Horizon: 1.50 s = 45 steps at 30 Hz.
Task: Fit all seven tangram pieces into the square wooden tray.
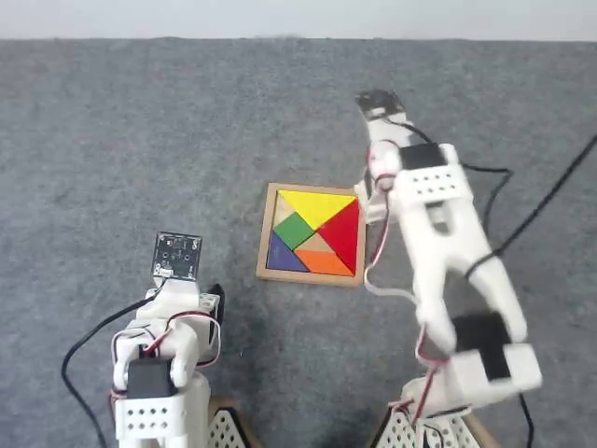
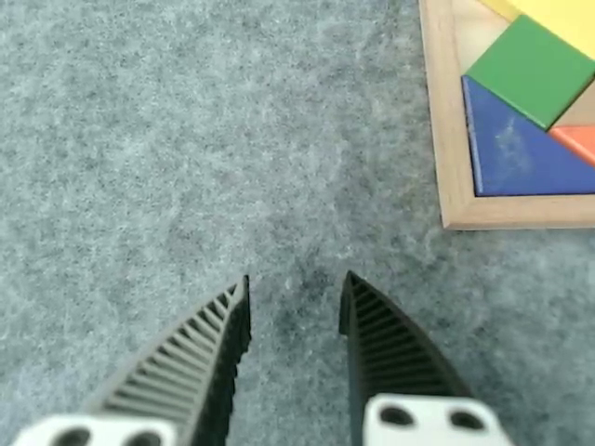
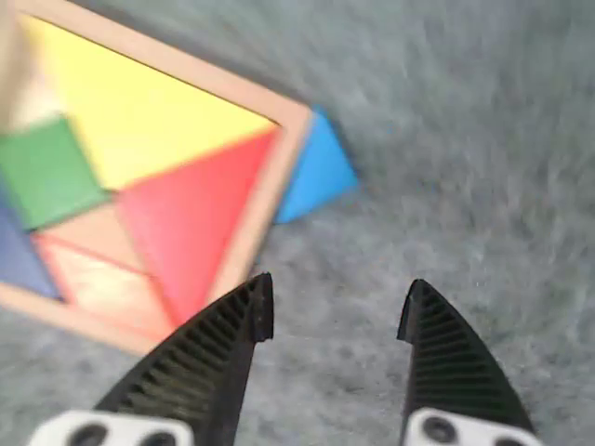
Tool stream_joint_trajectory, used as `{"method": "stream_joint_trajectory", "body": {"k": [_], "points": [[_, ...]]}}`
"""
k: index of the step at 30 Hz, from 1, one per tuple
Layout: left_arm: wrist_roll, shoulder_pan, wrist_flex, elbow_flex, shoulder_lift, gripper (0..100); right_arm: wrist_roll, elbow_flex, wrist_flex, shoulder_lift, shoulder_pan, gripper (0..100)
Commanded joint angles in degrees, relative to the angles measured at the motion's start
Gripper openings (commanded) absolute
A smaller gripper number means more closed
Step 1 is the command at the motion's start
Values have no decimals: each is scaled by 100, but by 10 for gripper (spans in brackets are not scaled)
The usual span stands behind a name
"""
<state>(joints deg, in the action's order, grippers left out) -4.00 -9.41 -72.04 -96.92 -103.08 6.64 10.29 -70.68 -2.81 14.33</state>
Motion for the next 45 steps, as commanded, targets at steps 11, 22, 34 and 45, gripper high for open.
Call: {"method": "stream_joint_trajectory", "body": {"k": [11, 22, 34, 45], "points": [[-35, 9, -53, 48, -158, 153, -1380, -2338, 224, -2519, -145, 230], [-35, 9, -53, 48, -158, 153, -1697, -3130, 180, -3626, -163, 229], [-35, 9, -53, 48, -158, 153, -1697, -3156, -119, -3741, -585, 61], [-35, 9, -53, 48, -158, 153, -1705, -3156, -505, -3407, -620, 32]]}}
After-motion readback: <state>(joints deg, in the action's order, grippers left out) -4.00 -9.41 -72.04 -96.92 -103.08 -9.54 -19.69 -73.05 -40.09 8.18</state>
